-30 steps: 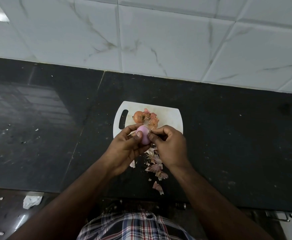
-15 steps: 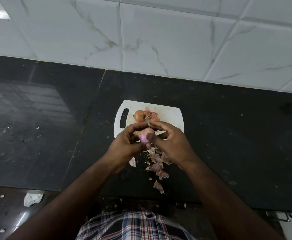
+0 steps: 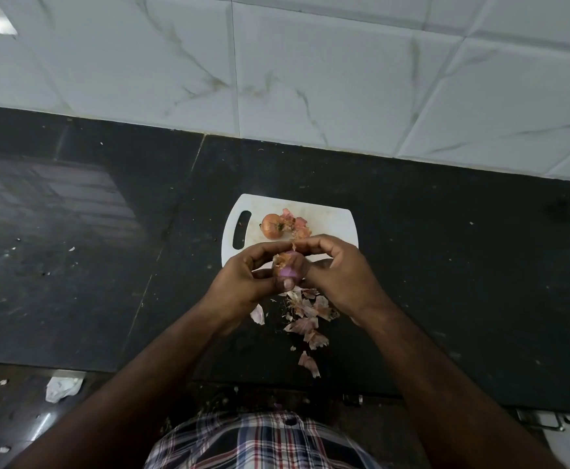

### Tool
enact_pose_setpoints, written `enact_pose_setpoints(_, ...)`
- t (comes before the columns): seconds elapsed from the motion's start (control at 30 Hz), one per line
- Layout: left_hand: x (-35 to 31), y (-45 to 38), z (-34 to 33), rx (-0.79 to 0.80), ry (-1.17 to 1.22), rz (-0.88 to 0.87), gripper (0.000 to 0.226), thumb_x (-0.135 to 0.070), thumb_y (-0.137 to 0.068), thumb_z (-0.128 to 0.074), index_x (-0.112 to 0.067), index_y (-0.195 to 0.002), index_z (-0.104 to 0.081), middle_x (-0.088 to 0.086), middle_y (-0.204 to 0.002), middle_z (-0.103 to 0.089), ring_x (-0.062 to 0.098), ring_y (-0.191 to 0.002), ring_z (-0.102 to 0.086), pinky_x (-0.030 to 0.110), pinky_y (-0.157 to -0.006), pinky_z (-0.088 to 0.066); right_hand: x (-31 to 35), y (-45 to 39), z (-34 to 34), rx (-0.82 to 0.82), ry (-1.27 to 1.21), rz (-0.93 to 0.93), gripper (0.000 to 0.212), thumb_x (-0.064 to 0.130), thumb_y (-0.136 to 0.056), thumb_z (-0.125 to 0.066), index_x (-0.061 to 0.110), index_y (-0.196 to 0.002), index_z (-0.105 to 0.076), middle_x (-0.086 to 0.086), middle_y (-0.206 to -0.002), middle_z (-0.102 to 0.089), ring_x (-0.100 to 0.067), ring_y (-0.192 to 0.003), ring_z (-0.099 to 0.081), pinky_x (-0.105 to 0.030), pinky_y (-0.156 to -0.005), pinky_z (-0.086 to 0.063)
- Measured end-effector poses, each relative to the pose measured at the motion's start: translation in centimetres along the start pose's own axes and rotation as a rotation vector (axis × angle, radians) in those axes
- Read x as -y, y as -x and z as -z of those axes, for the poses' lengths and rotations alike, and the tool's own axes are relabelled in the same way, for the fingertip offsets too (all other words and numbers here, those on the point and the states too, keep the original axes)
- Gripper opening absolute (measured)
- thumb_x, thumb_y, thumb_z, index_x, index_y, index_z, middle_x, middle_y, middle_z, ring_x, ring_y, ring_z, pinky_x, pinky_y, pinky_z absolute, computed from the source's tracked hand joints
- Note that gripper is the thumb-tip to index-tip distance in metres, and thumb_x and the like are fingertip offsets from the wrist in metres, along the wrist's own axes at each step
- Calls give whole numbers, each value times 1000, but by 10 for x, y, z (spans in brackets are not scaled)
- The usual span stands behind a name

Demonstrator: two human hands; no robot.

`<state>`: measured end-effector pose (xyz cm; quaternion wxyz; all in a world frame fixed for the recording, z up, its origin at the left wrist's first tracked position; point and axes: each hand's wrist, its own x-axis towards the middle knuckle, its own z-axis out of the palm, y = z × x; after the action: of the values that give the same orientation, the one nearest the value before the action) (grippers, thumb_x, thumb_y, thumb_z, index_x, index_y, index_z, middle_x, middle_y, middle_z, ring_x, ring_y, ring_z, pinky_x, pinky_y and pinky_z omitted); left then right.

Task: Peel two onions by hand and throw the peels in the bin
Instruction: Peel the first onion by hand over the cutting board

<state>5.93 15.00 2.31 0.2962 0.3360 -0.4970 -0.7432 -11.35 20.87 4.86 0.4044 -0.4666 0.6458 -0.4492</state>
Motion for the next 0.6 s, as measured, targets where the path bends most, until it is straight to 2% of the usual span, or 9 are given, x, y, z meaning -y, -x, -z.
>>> enact_pose_setpoints(0.1,0,-1,2,-3,-2,0,59,19,-75,-71,-14,-123,-65,3,-123,-71,21,-97,-73,31,-79,-59,-2,2,-6,-41,48,43,30,22,-79,-83,19,-107,-76,6,-104,-74,-9,-92,-72,-40,-82,-61)
enact_pose_setpoints(0.27,2,0,4,12,-27,-3,59,20,-75,-70,-15,-122,-64,5,-125,-70,24,-100,-72,35,-85,-60,-7,2,-6,-65,15,40,23,16,-81,-80,19,-103,-77,3,-101,-76,-13,-91,-73,-42,-77,-62)
enact_pose_setpoints(0.4,4,1,5,14,-20,-7,59,19,-75,-72,-15,-123,-64,3,-125,-70,29,-103,-71,40,-89,-59,-6,2,-5,-69,-105,-15,17,3,-90,-68,13,-101,-76,-3,-101,-75,-22,-89,-74,-43,-72,-63)
enact_pose_setpoints(0.47,2,1,5,2,-47,-11,60,19,-75,-72,-15,-124,-64,1,-121,-71,28,-103,-72,37,-85,-59,-5,2,-4,-39,-116,-34,18,11,-91,-69,12,-108,-75,-2,-103,-75,-19,-92,-74,-42,-76,-63)
enact_pose_setpoints(0.53,-1,1,4,3,-82,-19,61,20,-75,-72,-17,-123,-64,-2,-115,-73,26,-101,-72,35,-81,-60,-5,4,-5,1,-65,-26,29,19,-84,-78,16,-112,-73,3,-103,-75,-14,-93,-74,-38,-80,-62)
enact_pose_setpoints(0.6,-1,1,3,5,-94,-21,62,20,-74,-73,-17,-123,-64,-4,-113,-73,26,-103,-71,38,-82,-61,-5,5,-6,-21,-6,-11,36,17,-77,-83,19,-112,-73,6,-104,-76,-10,-94,-73,-37,-84,-61)
